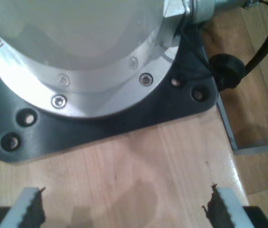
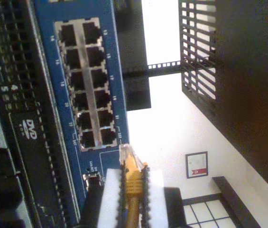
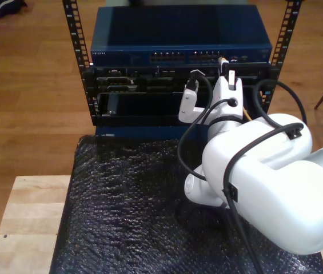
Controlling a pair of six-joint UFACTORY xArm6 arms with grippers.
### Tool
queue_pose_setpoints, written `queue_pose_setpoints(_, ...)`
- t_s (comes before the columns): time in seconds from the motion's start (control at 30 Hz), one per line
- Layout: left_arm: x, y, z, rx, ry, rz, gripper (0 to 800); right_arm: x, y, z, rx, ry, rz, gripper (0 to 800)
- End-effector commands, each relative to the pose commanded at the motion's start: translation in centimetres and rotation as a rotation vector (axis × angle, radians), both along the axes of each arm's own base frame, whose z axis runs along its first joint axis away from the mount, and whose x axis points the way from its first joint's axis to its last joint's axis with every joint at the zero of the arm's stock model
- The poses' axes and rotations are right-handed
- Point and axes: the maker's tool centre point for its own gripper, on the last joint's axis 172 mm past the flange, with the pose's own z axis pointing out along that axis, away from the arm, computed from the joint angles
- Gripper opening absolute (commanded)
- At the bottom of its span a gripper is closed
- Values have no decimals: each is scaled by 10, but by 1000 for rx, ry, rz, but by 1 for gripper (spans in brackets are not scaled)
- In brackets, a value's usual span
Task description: Grab the cable and plug it in
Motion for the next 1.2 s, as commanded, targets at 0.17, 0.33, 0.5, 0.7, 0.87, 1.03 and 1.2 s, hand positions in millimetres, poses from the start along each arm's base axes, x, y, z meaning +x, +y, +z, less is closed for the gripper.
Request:
queue_pose_setpoints(0.17,0,0,0,2,0,2,800,4,-2,-3,1,-1,-6,0)
queue_pose_setpoints(0.33,0,0,0,0,0,2,800,7,-5,-2,3,-7,-11,0)
queue_pose_setpoints(0.5,0,0,0,2,0,0,800,8,-8,-2,-12,-5,-18,0)
queue_pose_setpoints(0.7,0,0,0,2,0,2,800,8,-8,-6,-32,1,-20,0)
queue_pose_setpoints(0.87,0,0,0,2,0,0,800,10,-11,-4,-31,-3,-25,0)
queue_pose_setpoints(1.03,0,0,0,0,0,0,800,14,-9,-1,-25,-11,-21,0)
queue_pose_setpoints(1.2,0,0,0,0,0,2,800,14,-8,-2,-24,-9,-19,0)
